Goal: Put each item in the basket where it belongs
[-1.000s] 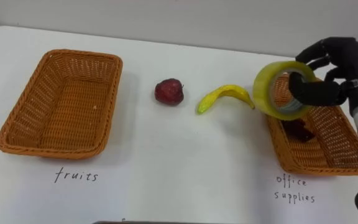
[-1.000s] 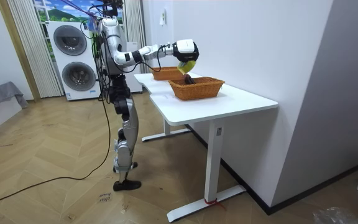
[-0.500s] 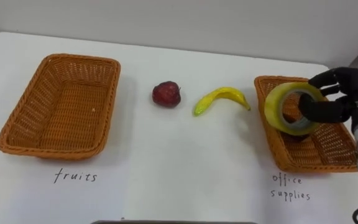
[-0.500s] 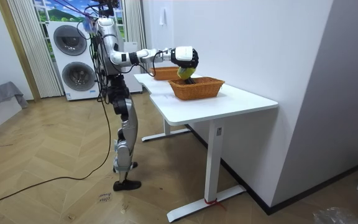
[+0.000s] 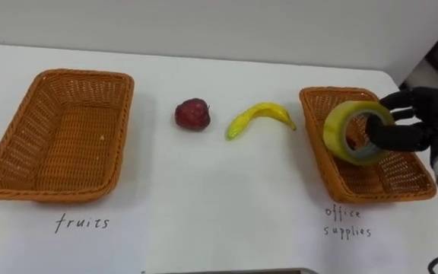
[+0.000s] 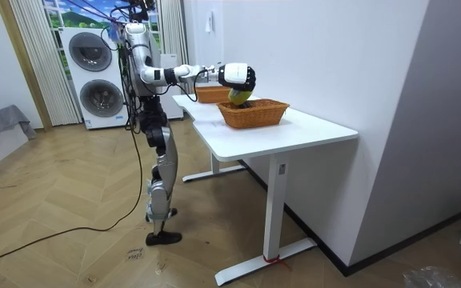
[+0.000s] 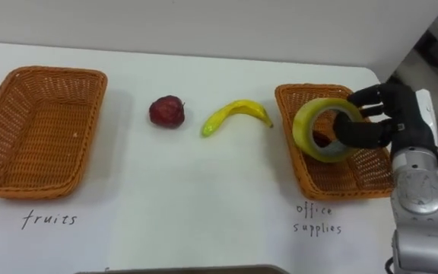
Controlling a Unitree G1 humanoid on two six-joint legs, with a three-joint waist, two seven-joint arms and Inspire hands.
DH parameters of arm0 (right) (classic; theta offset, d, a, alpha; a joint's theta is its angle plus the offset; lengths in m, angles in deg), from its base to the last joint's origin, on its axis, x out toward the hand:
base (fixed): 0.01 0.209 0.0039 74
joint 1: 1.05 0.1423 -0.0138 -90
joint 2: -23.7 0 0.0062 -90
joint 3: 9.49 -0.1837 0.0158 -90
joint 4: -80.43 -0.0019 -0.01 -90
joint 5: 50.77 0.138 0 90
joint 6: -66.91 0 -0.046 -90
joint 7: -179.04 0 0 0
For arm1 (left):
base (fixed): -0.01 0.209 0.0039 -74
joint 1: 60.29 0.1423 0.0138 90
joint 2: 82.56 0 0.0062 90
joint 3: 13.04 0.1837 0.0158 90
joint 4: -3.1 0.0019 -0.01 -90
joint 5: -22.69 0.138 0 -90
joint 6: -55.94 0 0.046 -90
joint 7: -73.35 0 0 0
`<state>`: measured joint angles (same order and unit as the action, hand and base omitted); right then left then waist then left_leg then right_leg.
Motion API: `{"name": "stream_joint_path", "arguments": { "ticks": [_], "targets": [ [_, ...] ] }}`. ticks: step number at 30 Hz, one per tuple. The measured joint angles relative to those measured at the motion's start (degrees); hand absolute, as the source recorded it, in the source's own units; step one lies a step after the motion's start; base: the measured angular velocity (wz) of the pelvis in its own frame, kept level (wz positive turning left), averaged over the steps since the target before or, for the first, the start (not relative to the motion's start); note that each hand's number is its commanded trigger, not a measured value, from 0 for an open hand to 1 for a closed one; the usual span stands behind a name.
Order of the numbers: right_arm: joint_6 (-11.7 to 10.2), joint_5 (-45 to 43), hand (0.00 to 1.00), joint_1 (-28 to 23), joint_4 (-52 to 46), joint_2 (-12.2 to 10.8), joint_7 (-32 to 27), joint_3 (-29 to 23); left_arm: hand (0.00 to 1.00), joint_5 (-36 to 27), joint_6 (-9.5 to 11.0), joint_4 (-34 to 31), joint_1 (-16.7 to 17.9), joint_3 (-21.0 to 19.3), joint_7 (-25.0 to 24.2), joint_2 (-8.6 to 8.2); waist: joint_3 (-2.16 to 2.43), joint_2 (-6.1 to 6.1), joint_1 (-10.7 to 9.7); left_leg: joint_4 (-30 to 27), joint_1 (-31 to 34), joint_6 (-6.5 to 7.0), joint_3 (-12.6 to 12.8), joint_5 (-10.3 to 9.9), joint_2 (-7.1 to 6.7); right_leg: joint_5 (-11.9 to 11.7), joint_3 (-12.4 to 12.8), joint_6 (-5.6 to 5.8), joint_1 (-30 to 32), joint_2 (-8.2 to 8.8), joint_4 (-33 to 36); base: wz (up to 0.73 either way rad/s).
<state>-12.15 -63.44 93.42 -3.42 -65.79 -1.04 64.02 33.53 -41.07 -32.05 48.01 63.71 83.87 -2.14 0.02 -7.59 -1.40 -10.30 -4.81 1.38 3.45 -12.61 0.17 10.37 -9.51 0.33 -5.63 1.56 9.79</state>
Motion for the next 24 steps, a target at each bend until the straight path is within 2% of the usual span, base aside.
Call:
{"name": "stream_joint_path", "arguments": {
  "ticks": [7, 8, 9, 10, 19, 24],
  "targets": [
    [0.07, -1.51, 1.0, 0.0, 0.58, 0.0, -0.53, -0.24, 0.0, -0.01, -0.15, -0.51, 0.04, -0.02, 0.0, 0.02, -0.06, 0.09, 0.04, 0.17, 0.01, 0.0, 0.0, 0.0, -0.02, 0.0, 0.01, 0.0, 0.1, -0.06, -0.06, 0.0],
    [0.08, -1.86, 0.63, 0.0, 0.58, 0.0, -0.63, -0.3, 0.0, 0.01, -0.16, -0.51, 0.04, -0.03, 0.01, 0.02, -0.06, 0.09, 0.05, 0.17, 0.0, 0.0, -0.01, 0.0, 0.0, 0.0, 0.02, 0.0, 0.11, -0.06, -0.06, 0.0],
    [0.11, -2.06, 0.05, 0.0, 0.59, 0.0, -0.66, -0.34, 0.0, 0.0, -0.16, -0.51, 0.04, -0.03, 0.01, 0.02, -0.06, 0.09, 0.09, 0.16, 0.0, 0.0, -0.02, 0.0, 0.0, 0.0, 0.02, 0.0, 0.11, -0.05, -0.06, 0.0],
    [0.14, -2.53, 0.0, 0.0, 0.59, 0.0, -0.74, -0.35, 0.0, 0.0, -0.18, -0.51, 0.06, -0.04, 0.01, 0.0, -0.05, 0.07, 0.12, 0.14, 0.0, 0.0, -0.07, 0.0, 0.01, 0.0, 0.01, 0.0, 0.11, -0.03, -0.06, 0.0],
    [0.2, -3.38, 0.0, 0.0, 0.58, 0.01, -1.73, -0.58, 0.0, -0.03, -0.39, -0.51, 0.2, -0.05, 0.01, -0.1, 0.06, -0.02, 0.08, 0.1, -0.66, 0.0, -0.13, 0.0, 0.1, 0.0, 0.05, 0.0, -0.24, -0.01, 0.03, 0.0],
    [0.2, -3.47, 0.0, 0.0, 0.58, 0.03, -1.87, -0.62, 0.0, -0.02, -0.63, -0.27, 0.2, -0.04, 0.1, -0.1, 0.55, 0.46, 0.06, 0.36, -0.9, 0.0, 0.18, 0.0, 0.06, 0.0, 0.16, 0.0, -0.53, -0.04, 0.04, -0.01]
  ]
}}
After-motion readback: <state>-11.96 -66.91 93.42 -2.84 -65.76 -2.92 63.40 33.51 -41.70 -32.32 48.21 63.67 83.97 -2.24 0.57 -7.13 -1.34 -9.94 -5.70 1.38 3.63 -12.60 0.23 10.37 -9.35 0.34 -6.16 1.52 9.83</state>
